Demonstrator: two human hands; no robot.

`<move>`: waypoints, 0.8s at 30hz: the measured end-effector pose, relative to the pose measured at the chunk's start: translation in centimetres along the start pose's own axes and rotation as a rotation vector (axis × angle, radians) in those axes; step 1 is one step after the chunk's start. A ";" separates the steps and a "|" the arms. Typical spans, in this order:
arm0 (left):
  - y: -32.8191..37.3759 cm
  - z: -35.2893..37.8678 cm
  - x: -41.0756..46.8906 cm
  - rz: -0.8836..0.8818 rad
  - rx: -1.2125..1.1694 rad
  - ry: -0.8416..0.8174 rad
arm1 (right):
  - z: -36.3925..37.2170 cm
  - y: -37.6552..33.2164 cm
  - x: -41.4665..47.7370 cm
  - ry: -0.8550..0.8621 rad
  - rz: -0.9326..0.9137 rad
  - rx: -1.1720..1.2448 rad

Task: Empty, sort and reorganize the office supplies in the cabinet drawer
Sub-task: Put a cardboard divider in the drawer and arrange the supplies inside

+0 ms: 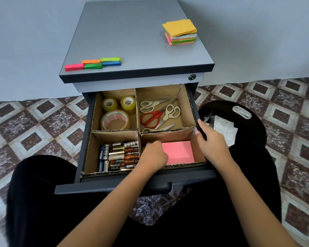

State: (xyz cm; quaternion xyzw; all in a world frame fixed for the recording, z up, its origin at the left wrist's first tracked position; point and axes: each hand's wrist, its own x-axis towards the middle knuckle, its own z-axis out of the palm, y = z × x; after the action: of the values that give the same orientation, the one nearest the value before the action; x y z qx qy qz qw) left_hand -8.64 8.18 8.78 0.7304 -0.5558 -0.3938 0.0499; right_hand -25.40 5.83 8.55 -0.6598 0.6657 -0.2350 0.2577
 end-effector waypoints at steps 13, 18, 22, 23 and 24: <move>-0.3 0.0 0.1 0.086 0.018 -0.014 | 0.1 0.1 0.1 -0.004 -0.026 -0.024; -0.6 -0.9 -0.9 0.266 -0.100 0.025 | 0.2 0.1 0.0 0.061 -0.085 -0.049; 0.0 -3.1 -1.6 0.412 -0.140 0.140 | -1.3 -1.4 0.8 0.148 -0.173 0.003; 0.4 -3.7 -1.7 0.440 -0.154 0.164 | -1.8 -2.0 1.1 0.173 -0.199 0.023; 0.9 -4.6 -1.7 0.470 -0.166 0.193 | -2.4 -2.8 1.6 0.200 -0.225 0.048</move>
State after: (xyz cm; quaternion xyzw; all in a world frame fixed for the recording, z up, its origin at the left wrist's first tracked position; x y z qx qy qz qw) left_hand -6.54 7.62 13.23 0.6088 -0.6686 -0.3443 0.2526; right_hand -24.87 4.11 12.10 -0.6972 0.6040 -0.3426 0.1779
